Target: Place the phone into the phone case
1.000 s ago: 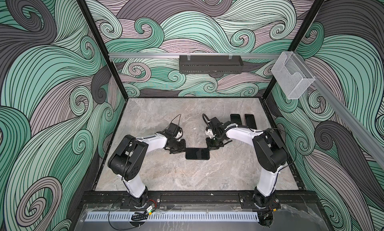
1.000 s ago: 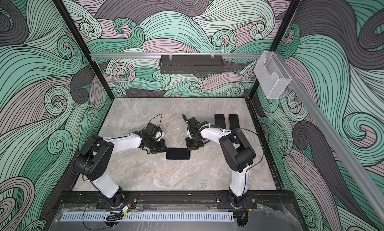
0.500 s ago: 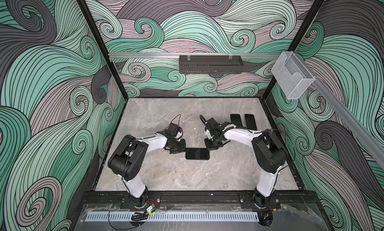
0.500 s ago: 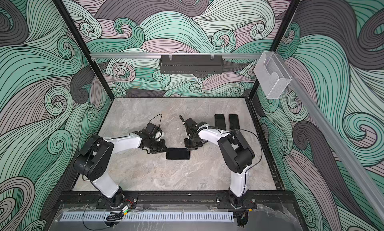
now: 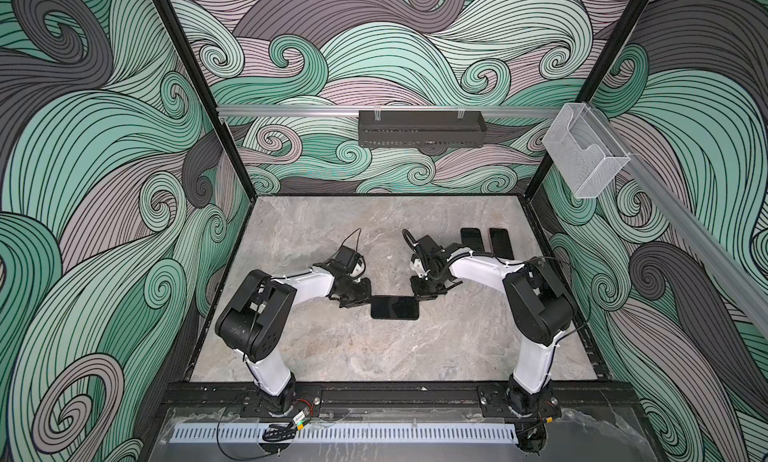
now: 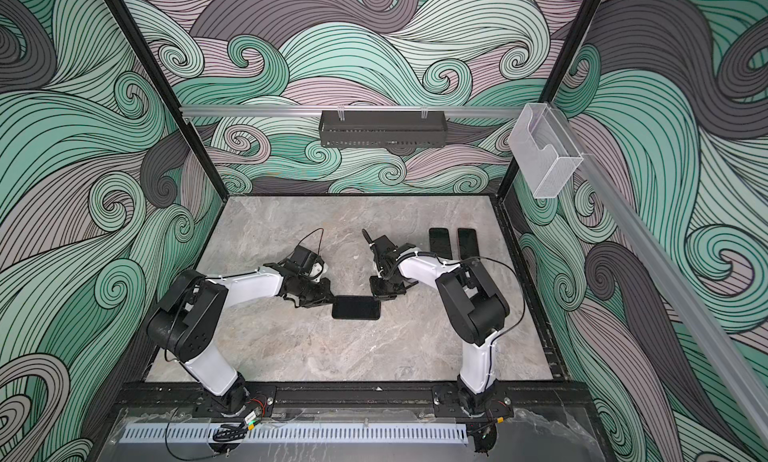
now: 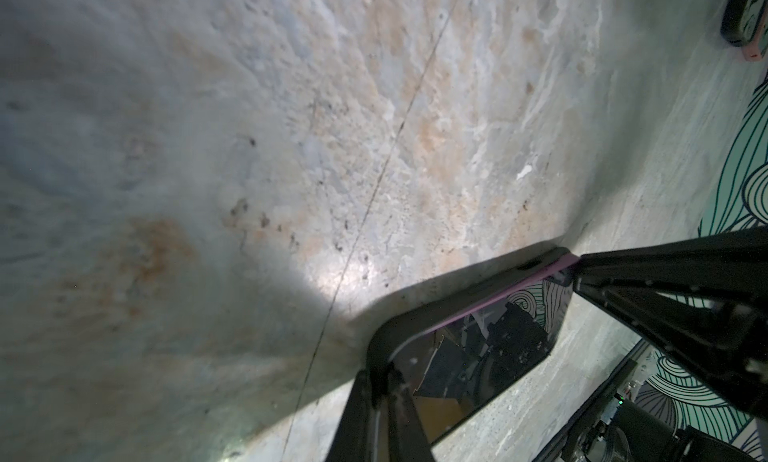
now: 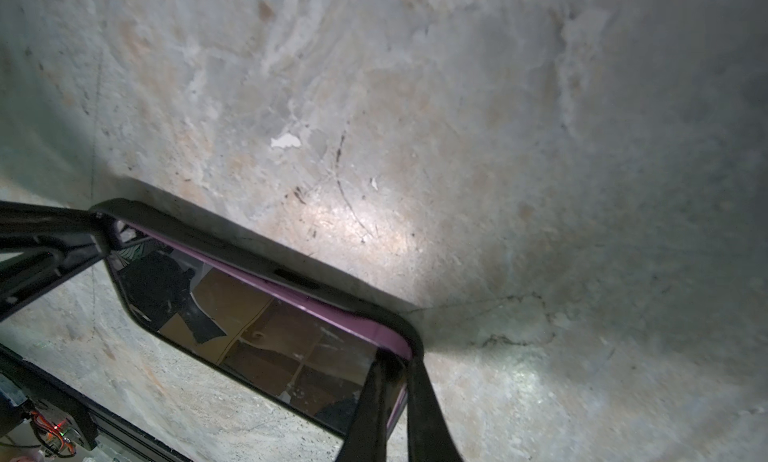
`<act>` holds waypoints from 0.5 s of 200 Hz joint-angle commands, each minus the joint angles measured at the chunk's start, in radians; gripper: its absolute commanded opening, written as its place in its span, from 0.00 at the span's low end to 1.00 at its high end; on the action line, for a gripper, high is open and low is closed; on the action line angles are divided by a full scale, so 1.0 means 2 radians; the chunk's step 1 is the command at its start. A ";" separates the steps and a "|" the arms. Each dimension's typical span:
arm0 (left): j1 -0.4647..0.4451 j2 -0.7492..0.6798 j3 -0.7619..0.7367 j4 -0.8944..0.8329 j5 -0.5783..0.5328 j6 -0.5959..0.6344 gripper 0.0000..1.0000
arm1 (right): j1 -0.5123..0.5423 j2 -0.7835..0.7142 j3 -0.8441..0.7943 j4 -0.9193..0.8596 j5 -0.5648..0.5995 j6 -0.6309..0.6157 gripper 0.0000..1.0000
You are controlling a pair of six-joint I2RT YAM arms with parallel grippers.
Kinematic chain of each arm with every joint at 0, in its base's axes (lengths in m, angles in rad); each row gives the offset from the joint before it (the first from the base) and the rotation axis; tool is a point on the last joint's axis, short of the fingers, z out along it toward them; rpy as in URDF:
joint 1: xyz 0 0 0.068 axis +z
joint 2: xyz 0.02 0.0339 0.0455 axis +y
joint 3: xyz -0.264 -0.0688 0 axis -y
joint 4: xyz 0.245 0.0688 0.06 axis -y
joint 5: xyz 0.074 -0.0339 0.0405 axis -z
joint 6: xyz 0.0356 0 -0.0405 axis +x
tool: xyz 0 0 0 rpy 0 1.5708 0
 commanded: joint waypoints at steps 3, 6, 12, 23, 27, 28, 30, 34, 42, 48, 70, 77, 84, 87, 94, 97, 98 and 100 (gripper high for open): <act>-0.009 0.022 -0.013 0.006 0.003 -0.001 0.10 | 0.048 0.184 -0.076 0.110 -0.021 0.010 0.11; -0.009 0.022 -0.013 0.005 0.003 -0.001 0.10 | 0.048 0.184 -0.076 0.110 -0.021 0.011 0.10; -0.010 0.021 -0.012 0.004 0.003 -0.002 0.10 | 0.048 0.185 -0.076 0.108 -0.018 0.011 0.11; -0.010 0.021 -0.012 0.004 0.002 -0.002 0.10 | 0.048 0.186 -0.076 0.105 -0.011 0.011 0.11; -0.009 0.021 -0.012 0.004 0.002 -0.002 0.10 | 0.048 0.186 -0.076 0.104 -0.008 0.010 0.11; -0.009 0.021 -0.012 0.004 0.002 -0.002 0.10 | 0.048 0.186 -0.076 0.103 -0.007 0.011 0.11; -0.010 0.021 -0.012 0.004 0.001 -0.002 0.10 | 0.048 0.186 -0.076 0.101 -0.005 0.011 0.11; -0.010 0.020 -0.012 0.004 0.001 -0.003 0.10 | 0.048 0.185 -0.076 0.100 -0.001 0.011 0.11; -0.010 0.020 -0.012 0.003 0.000 -0.004 0.10 | 0.048 0.184 -0.076 0.095 0.007 0.011 0.11; -0.010 0.020 -0.012 0.003 0.000 -0.004 0.10 | 0.048 0.181 -0.075 0.092 0.015 0.013 0.11; -0.010 0.020 -0.013 0.002 -0.001 -0.005 0.10 | 0.049 0.176 -0.072 0.076 0.042 0.014 0.12; -0.009 0.020 -0.013 0.002 -0.001 -0.005 0.10 | 0.049 0.176 -0.069 0.072 0.049 0.014 0.13; -0.010 0.020 -0.013 0.002 -0.001 -0.004 0.10 | 0.049 0.177 -0.069 0.070 0.052 0.014 0.13; -0.009 0.020 -0.013 0.002 -0.001 -0.004 0.10 | 0.049 0.177 -0.068 0.070 0.053 0.014 0.13; -0.010 0.020 -0.013 0.002 -0.002 -0.005 0.10 | 0.049 0.179 -0.067 0.070 0.053 0.014 0.13; -0.009 0.020 -0.013 0.002 -0.001 -0.005 0.10 | 0.050 0.180 -0.066 0.070 0.053 0.014 0.13; -0.010 0.020 -0.013 0.002 -0.001 -0.005 0.10 | 0.051 0.180 -0.067 0.070 0.053 0.014 0.13; -0.010 0.020 -0.013 0.002 -0.001 -0.005 0.10 | 0.050 0.181 -0.067 0.070 0.053 0.014 0.13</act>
